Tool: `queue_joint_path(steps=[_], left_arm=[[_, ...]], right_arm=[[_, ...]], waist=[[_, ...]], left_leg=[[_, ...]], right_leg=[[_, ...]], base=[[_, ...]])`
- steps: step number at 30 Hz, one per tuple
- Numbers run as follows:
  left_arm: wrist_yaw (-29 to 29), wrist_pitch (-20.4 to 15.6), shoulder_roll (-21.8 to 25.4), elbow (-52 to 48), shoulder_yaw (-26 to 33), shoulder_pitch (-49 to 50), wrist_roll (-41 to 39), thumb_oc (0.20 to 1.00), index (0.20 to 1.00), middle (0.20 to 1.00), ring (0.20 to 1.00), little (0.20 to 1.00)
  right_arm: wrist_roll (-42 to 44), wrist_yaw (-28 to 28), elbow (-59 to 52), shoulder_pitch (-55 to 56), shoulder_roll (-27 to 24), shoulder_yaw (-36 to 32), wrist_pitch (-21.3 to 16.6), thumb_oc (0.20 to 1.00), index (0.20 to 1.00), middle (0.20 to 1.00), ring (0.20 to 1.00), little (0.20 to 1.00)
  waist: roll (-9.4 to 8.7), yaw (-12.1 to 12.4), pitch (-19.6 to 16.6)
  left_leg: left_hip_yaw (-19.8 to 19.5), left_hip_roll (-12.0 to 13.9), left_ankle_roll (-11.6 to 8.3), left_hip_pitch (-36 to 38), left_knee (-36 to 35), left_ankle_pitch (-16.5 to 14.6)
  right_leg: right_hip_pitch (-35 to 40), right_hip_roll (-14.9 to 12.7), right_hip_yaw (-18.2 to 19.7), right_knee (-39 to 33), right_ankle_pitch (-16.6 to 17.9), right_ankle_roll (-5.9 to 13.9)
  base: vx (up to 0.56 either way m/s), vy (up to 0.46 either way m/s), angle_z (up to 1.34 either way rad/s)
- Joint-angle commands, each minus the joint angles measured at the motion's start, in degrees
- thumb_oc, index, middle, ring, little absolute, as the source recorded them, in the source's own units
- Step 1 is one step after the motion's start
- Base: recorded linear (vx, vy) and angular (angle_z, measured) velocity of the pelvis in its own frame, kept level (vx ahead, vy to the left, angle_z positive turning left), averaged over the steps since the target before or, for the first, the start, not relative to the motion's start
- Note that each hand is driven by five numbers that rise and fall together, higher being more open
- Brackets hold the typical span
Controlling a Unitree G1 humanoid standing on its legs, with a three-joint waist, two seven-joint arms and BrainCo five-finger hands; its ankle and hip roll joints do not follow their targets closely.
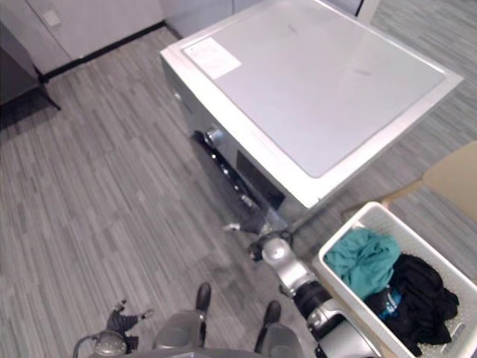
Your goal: Grab the laundry basket,head to the washer,open it,put in the laundry and shut it.
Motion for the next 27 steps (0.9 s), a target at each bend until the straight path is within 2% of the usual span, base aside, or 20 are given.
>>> queue_joint_path(steps=[1,3,9,19,24,27], left_arm=[[2.30,-2.25,2.30,-0.50,0.81,-2.76,-0.18,1.000,1.000,1.000,1.000,1.000],[2.88,-2.15,2.12,-0.69,0.93,-3.30,-0.06,1.000,1.000,1.000,1.000,1.000],[3.38,-1.67,1.65,-0.73,0.93,-3.34,1.53,1.000,1.000,1.000,1.000,1.000],[4.17,-0.97,1.30,-1.84,-0.07,-4.84,2.96,1.000,1.000,1.000,1.000,1.000],[3.62,-1.58,2.15,-3.63,-0.46,-4.43,2.27,1.000,1.000,1.000,1.000,1.000],[3.49,-2.11,3.24,-3.51,-0.55,-4.72,1.00,1.000,1.000,1.000,1.000,1.000]], right_arm=[[-2.86,-6.23,-4.90,-3.23,-0.69,-2.34,-3.22,1.000,1.000,1.000,1.000,1.000],[-4.79,-8.25,-7.47,-2.69,-2.14,-4.04,-3.16,1.000,1.000,1.000,1.000,1.000],[-7.27,-8.39,-12.64,1.94,-3.33,-5.48,-3.15,1.000,1.000,1.000,1.000,1.000],[-7.40,-6.90,-14.82,8.16,-0.97,-3.83,-3.50,1.000,1.000,1.000,1.000,1.000],[-6.30,-7.34,-10.63,3.85,0.63,-2.39,-3.46,1.000,1.000,1.000,1.000,1.000],[-3.21,-8.42,-6.82,-1.59,1.71,-2.71,-3.32,1.000,1.000,1.000,1.000,1.000]], waist=[[-2.71,0.52,1.68],[-2.78,0.39,2.24],[-3.26,-0.60,2.52],[-4.01,-2.83,4.14],[-3.84,-1.71,4.93],[-3.53,0.00,5.98]], left_leg=[[1.80,-5.78,1.36,1.55,-5.19,-0.47],[1.79,-5.76,1.27,0.70,-5.21,-0.23],[2.26,-5.90,1.72,0.69,-5.05,-0.68],[3.90,-6.61,3.25,-0.17,-2.31,-2.69],[4.23,-6.87,3.67,-1.34,-0.22,-3.48],[3.89,-7.01,3.60,-3.35,1.02,-3.30]], right_leg=[[1.44,2.61,1.71,-9.33,-0.90,0.29],[0.60,2.37,1.60,-9.23,-0.67,0.40],[0.07,1.83,2.01,-8.46,-0.48,0.78],[-1.40,0.60,3.88,-5.87,-0.25,1.32],[-1.96,0.12,4.23,-5.71,0.48,1.68],[-2.97,-0.22,3.93,-5.71,0.94,1.57]], base=[[-0.04,0.049,0.00],[-0.04,0.055,-0.02],[0.01,0.048,0.03],[-0.01,0.065,-0.08],[-0.01,0.041,-0.05],[-0.04,0.027,0.00]])
